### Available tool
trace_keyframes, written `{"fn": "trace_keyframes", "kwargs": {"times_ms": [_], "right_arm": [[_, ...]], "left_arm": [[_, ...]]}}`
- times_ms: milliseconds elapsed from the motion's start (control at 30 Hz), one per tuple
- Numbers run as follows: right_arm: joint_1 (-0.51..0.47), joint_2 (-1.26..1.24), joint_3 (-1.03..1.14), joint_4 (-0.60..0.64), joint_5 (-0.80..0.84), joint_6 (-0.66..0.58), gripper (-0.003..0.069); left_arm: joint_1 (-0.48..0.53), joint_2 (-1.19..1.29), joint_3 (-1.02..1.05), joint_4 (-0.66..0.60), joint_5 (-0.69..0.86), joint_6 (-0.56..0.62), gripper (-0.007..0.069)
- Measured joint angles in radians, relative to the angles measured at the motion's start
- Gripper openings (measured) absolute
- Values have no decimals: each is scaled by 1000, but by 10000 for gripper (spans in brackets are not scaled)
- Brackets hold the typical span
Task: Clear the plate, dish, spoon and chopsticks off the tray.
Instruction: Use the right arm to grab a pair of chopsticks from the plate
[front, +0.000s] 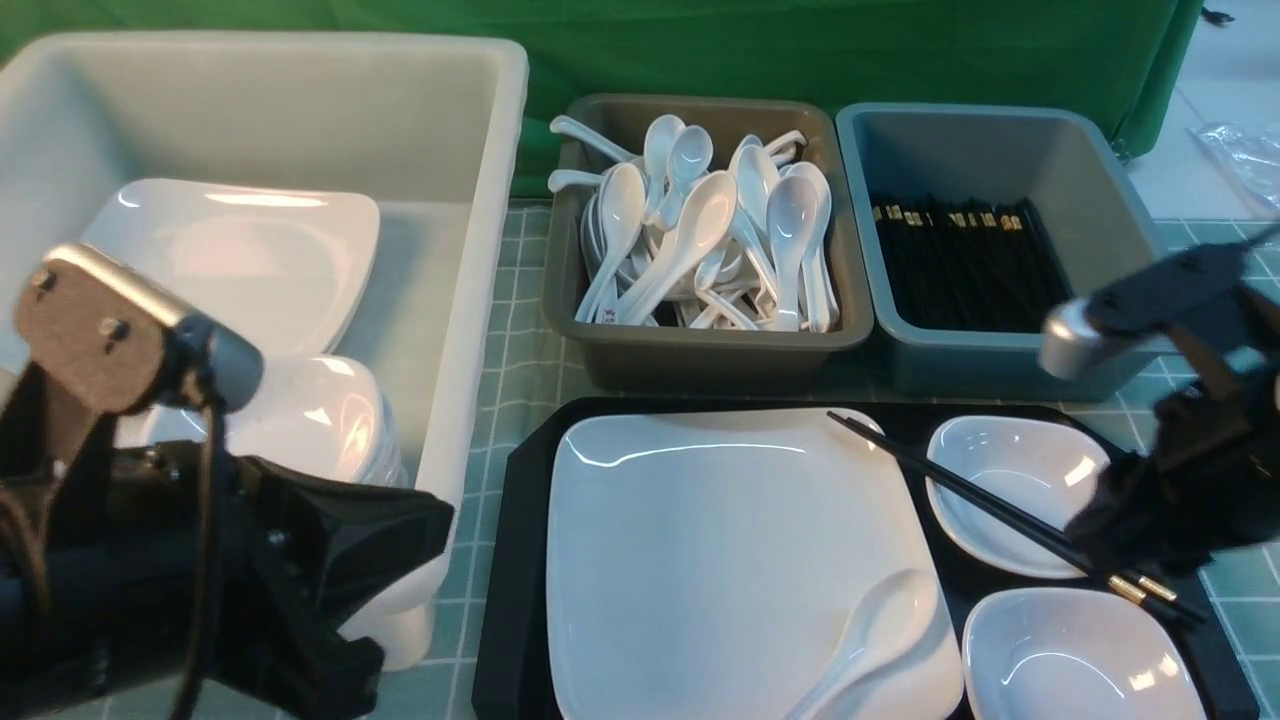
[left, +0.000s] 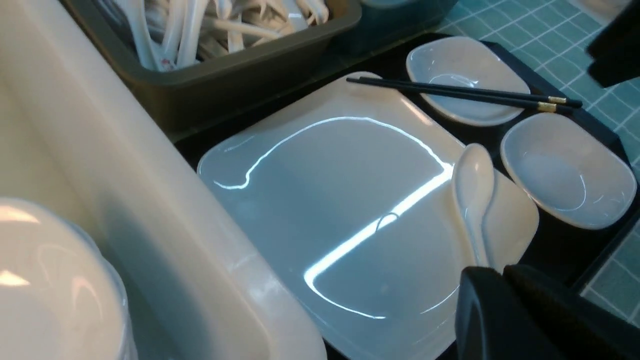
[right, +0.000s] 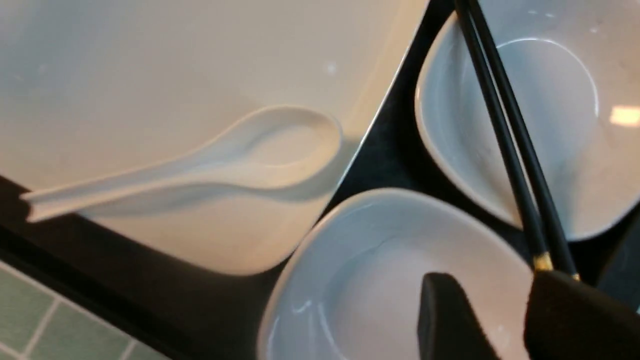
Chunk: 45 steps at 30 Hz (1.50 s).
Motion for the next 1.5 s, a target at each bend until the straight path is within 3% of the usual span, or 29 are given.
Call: {"fn": "trace_keyframes", "kwargs": {"times_ms": [200, 400, 767, 1067, 1200, 1433, 1500], "right_arm": [[-80, 219, -108, 7, 6, -119, 353], [-95, 351, -185, 13, 5, -152, 403], [-103, 472, -224, 21, -1, -166, 414], [-104, 523, -224, 21, -39, -211, 298], [-104, 523, -224, 21, -25, -251, 127], [-81, 411, -224, 17, 121, -381, 125], [-57, 333, -224, 20, 88, -377, 125]], "left_arm": [[0, -72, 0, -2, 3, 31, 17], [0, -78, 0, -2, 7, 48, 17], [0, -78, 0, 3, 7, 56, 17], [0, -78, 0, 4, 7, 60, 17], [0, -78, 0, 4, 7, 61, 17], [0, -78, 0, 4, 4, 69, 17], [0, -78, 0, 4, -15, 72, 17]]}}
